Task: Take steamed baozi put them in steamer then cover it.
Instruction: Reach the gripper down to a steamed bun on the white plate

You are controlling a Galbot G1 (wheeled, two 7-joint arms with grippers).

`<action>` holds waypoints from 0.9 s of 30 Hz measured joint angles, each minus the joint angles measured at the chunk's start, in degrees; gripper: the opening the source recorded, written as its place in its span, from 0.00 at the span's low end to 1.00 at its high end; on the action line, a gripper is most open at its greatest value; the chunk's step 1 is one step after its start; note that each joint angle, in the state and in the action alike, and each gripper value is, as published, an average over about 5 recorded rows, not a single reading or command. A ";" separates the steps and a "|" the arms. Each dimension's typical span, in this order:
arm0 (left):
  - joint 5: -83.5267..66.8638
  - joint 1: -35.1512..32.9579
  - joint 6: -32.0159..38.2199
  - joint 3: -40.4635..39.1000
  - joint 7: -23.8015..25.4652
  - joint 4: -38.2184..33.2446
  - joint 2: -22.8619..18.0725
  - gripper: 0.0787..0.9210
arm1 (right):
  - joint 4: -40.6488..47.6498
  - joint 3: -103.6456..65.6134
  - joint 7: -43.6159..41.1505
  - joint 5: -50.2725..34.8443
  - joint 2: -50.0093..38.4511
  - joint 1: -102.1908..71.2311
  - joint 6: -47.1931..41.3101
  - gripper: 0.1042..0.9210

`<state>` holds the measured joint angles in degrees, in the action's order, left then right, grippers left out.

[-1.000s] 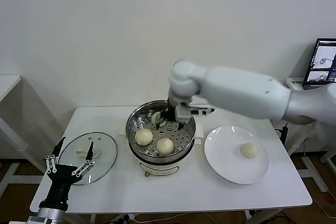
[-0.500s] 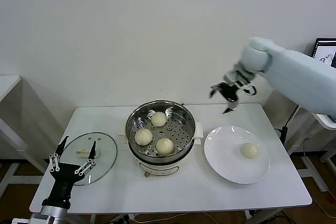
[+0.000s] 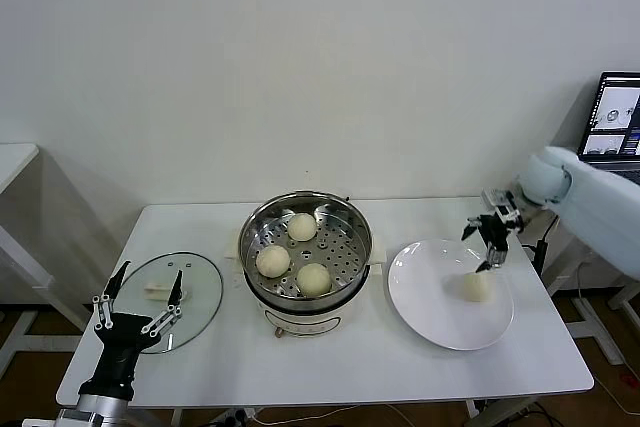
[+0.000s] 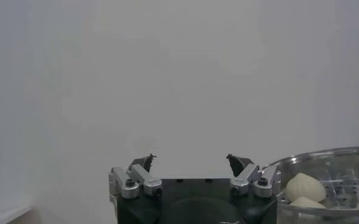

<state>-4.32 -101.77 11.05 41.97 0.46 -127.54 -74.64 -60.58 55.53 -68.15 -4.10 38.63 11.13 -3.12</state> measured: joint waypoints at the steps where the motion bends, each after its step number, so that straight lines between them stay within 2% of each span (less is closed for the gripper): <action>1: 0.01 -0.07 0.00 0.01 0.00 -0.03 -0.04 0.88 | 0.32 -0.22 0.26 0.18 -0.04 -0.75 -0.18 0.88; 20: 0.16 -0.57 0.42 0.37 0.00 0.16 -0.09 0.88 | 6.49 -2.56 3.70 2.39 3.27 -7.52 -1.52 0.87; 23: 0.16 -0.62 0.53 0.37 0.00 0.25 -0.05 0.88 | 6.97 -2.81 4.07 2.53 3.82 -7.87 -1.59 0.83; 27: 0.16 -0.62 0.55 0.23 -0.01 0.28 -0.05 0.88 | 7.05 -3.00 4.38 2.55 4.11 -7.99 -1.69 0.72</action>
<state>-4.17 -102.39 11.61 42.19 0.45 -127.27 -74.69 -53.53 52.52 -63.77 -1.55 42.74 3.14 -4.81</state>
